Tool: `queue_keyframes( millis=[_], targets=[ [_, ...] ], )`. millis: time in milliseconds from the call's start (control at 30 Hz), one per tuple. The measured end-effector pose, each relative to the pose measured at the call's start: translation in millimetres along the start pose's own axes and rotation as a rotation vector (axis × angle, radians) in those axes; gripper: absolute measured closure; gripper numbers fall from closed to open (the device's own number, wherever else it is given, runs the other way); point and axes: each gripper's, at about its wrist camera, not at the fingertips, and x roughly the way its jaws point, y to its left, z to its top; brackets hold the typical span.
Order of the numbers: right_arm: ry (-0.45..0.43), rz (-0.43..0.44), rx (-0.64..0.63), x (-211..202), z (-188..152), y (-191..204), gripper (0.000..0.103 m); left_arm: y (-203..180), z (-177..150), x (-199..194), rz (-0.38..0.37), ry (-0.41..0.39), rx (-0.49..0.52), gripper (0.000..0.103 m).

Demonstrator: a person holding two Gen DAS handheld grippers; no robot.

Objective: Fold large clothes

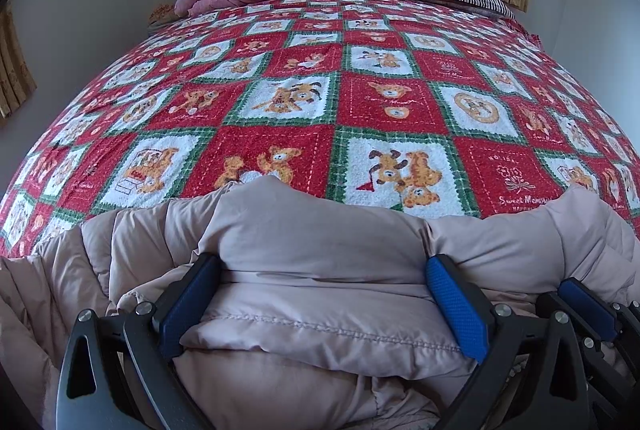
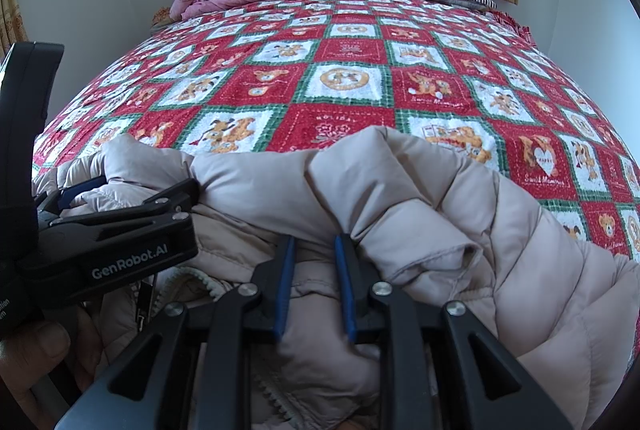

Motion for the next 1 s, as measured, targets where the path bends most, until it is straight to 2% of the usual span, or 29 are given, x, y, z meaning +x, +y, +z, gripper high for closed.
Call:
queue_keyframes(
  millis=[133,233,267,300,367,433,500,567,700,800,867,933,1000],
  targets=[
    [0.008,0.013,0.005,0.2,1.0,-1.8,0.08,3.8,7.5,-6.4,-0.022,0.035,0.005,0.001],
    [0.043,0.077,-0.002,-6.0,6.8,-9.8,0.074,22.5,13.4,-48.7,-0.08,-0.03,-0.014,0.001],
    [0.048,0.09,-0.016,-11.0,9.4,-12.0,0.061,30.5,12.8,-64.4,-0.098,-0.049,-0.012,0.001],
    [0.03,0.088,-0.025,-22.6,10.8,-15.1,0.04,39.6,9.8,-82.3,-0.112,-0.072,-0.011,0.001],
    [-0.036,0.074,-0.011,-54.9,9.3,-26.6,0.03,59.9,-0.6,-115.3,-0.133,-0.1,-0.007,0.001],
    [-0.044,0.065,0.019,-81.0,2.0,-42.2,0.03,78.5,-17.2,-147.5,-0.147,-0.112,0.004,0.001],
    [-0.027,0.059,0.054,-104.8,-10.8,-58.4,0.03,100.4,-43.0,-181.9,-0.16,-0.125,0.027,0.001],
    [-0.008,0.059,0.095,-133.8,-31.2,-73.8,0.03,128.1,-82.0,-219.5,-0.166,-0.132,0.057,0.001],
    [0.031,0.084,0.152,-193.7,-85.9,-93.2,0.029,176.8,-154.7,-265.8,-0.164,-0.107,0.064,0.001],
    [0.058,0.095,0.182,-239.9,-138.5,-110.3,0.025,208.0,-208.8,-286.9,-0.166,-0.085,0.03,0.001],
    [0.067,0.088,0.204,-262.7,-167.9,-117.0,0.024,220.8,-242.8,-294.3,-0.126,-0.075,0.025,0.001],
    [0.069,0.086,0.25,-288.2,-207.4,-125.9,0.022,227.6,-271.9,-293.8,-0.14,-0.045,0.007,0.001],
    [0.073,0.094,0.287,-299.6,-233.1,-128.5,0.021,236.6,-298.3,-287.6,-0.162,-0.003,-0.052,0.001]
  ],
)
